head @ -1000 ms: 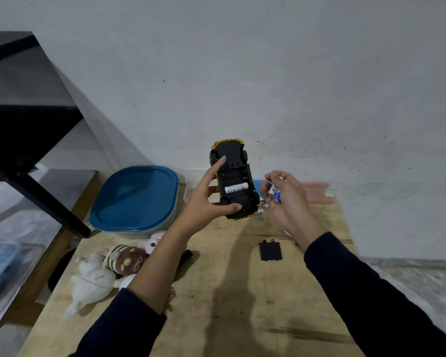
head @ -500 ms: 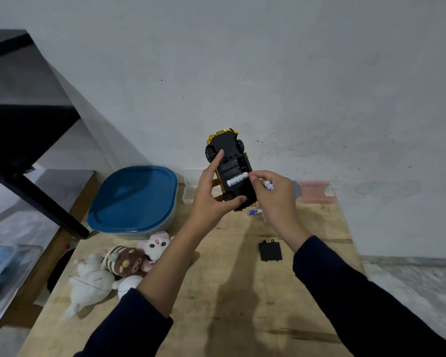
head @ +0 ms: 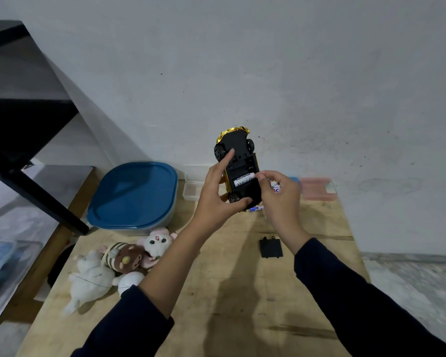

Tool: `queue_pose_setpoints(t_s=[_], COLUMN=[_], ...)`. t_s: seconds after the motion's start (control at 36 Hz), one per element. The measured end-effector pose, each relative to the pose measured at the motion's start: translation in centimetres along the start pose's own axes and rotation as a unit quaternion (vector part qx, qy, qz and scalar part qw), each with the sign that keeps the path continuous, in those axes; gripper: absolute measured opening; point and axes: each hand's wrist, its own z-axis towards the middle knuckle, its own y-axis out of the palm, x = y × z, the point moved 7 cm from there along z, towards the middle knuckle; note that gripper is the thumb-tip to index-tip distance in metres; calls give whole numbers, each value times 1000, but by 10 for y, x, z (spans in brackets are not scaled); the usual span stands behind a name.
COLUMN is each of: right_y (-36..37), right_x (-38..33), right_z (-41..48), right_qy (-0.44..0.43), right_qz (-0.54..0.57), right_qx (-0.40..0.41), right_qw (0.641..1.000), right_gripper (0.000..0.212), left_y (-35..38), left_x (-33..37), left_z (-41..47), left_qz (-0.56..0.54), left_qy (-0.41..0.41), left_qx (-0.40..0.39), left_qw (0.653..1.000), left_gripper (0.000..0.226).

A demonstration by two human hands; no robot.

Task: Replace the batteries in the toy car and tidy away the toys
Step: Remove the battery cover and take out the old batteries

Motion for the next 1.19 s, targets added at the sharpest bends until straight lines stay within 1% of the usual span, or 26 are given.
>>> queue_pose_setpoints(t_s=[0.33,0.5,0.69,0.89,1.06,1.19], right_y=[-2,-3,-1,-1,3,6], right_x=[2,-3,-3,-10,-13,-15], right_z=[2,-1,-4,-3,0,0], right_qy=[14,1,9,-2,3,6], right_qz=[12,16,3,24,34,30], right_qx=[6,25,28,35,48,38], right_qw=[1000,1000,1000,999,998,999], right_gripper=[11,12,12,12,12,12], left_y=[3,4,5,1,-3,-4], left_x=[2,4,4,15,14,14], left_z=[2,3,-4,0,2,4], left_qz=[-6,3,39,20,1,8], left_qy=[2,20,42,65,57,56], left_qx=[-4,-1,37,45,46,36], left_qw=[1000,1000,998,997,997,998], left_gripper=[94,94,96,94,94,96])
